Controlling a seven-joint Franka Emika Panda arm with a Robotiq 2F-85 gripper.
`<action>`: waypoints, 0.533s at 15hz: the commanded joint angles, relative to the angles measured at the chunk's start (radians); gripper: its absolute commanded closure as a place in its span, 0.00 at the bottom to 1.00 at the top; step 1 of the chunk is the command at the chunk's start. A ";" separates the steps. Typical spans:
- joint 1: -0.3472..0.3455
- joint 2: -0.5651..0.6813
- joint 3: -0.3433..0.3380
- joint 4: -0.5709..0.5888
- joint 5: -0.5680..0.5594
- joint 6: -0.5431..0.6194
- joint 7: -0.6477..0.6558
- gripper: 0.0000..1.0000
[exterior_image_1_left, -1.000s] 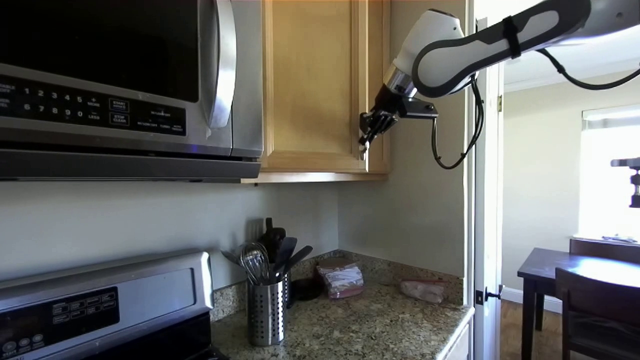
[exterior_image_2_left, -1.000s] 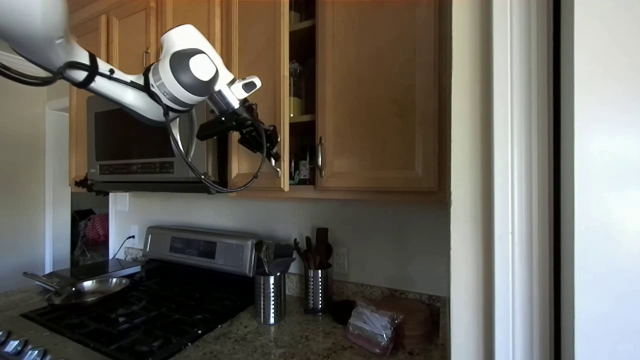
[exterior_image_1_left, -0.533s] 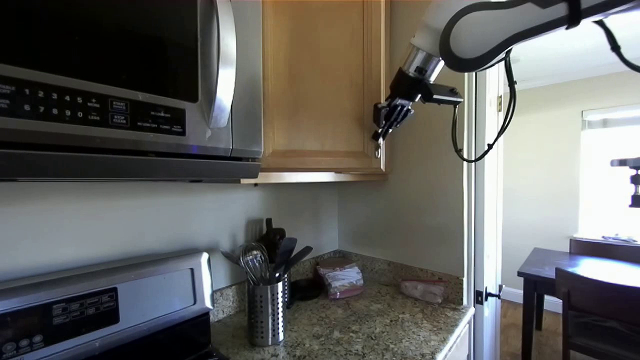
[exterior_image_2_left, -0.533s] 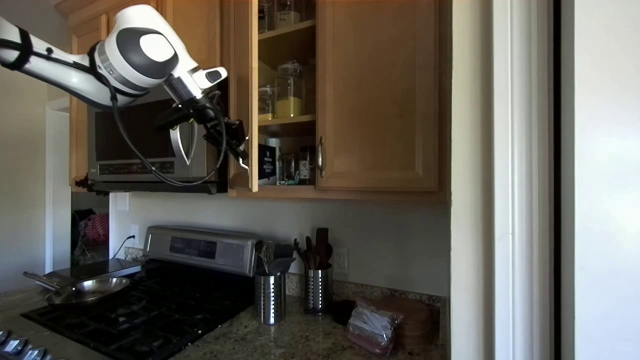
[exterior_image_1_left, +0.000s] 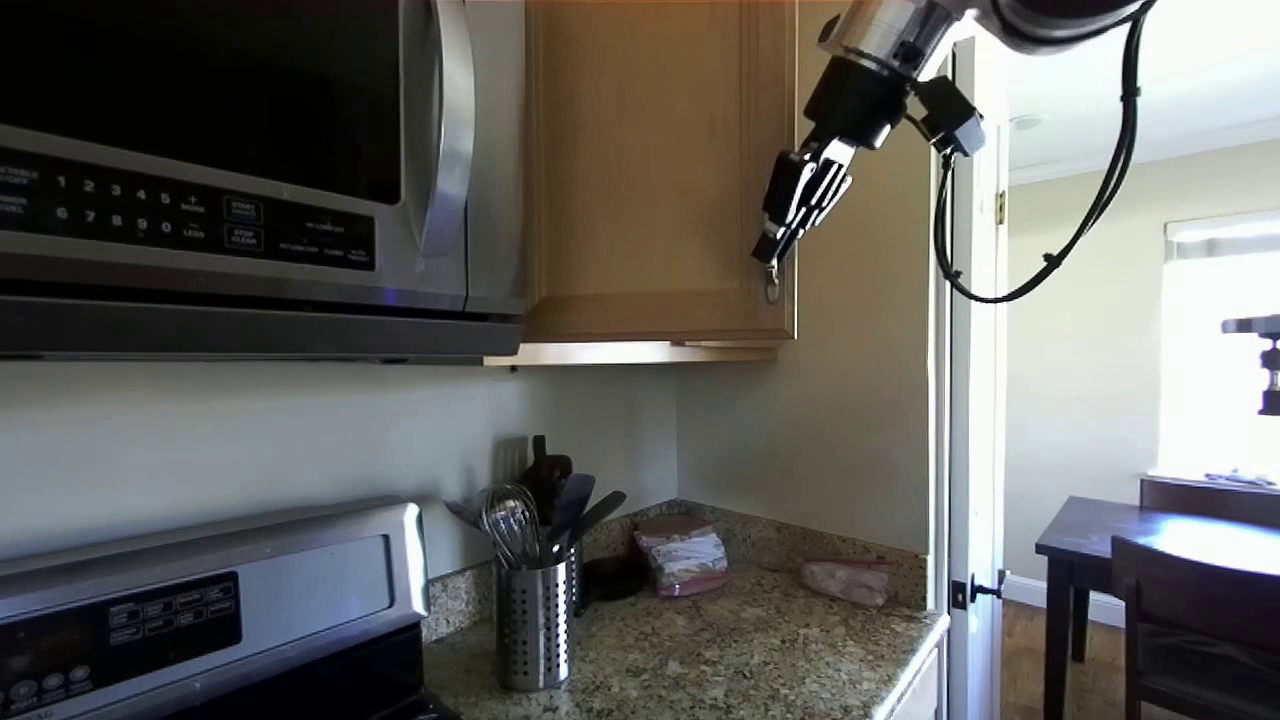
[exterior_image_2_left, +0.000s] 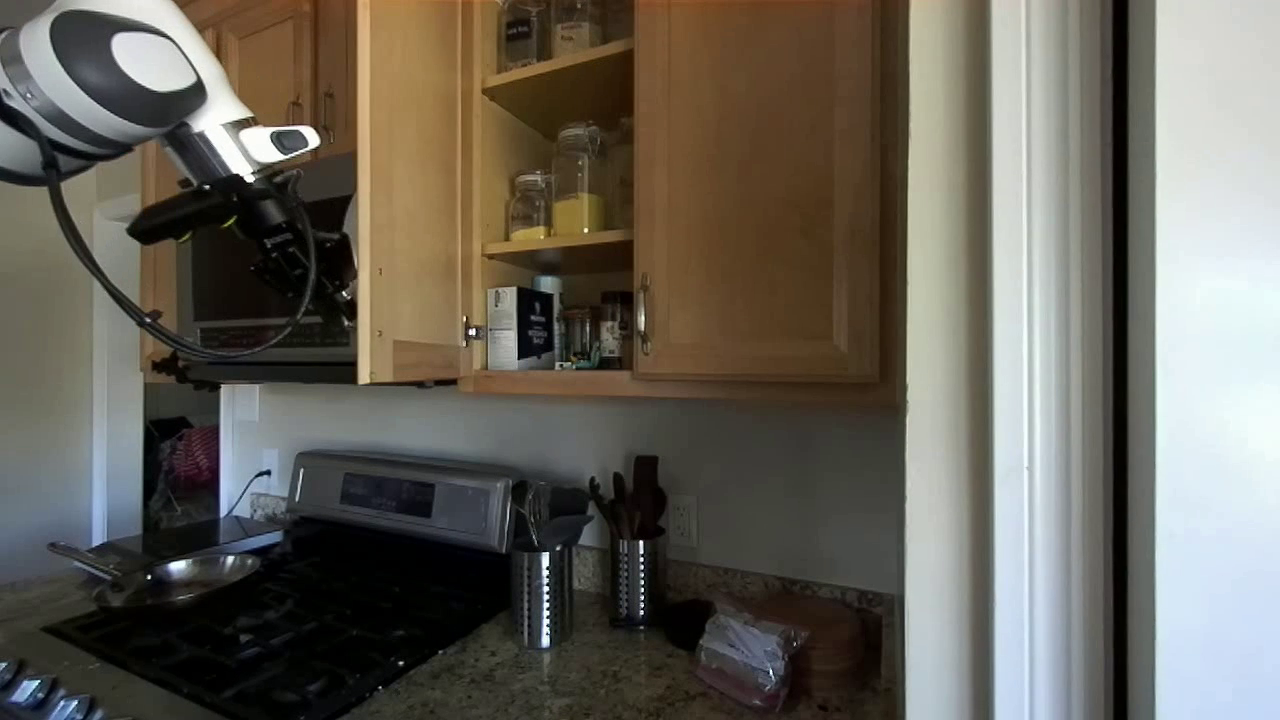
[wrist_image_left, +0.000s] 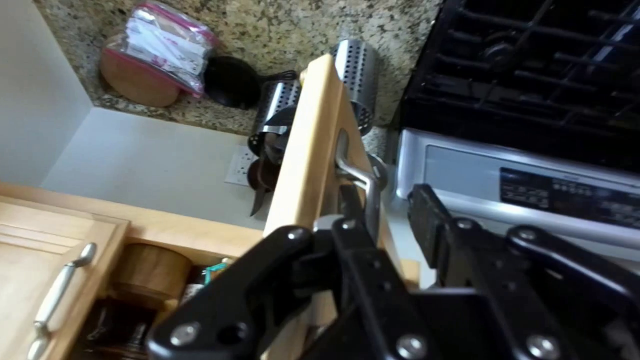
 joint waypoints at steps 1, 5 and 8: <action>0.056 -0.002 -0.027 -0.028 0.062 -0.057 -0.095 0.37; 0.042 -0.018 -0.038 -0.050 0.073 -0.130 -0.125 0.12; 0.012 -0.027 -0.038 -0.047 0.049 -0.233 -0.098 0.00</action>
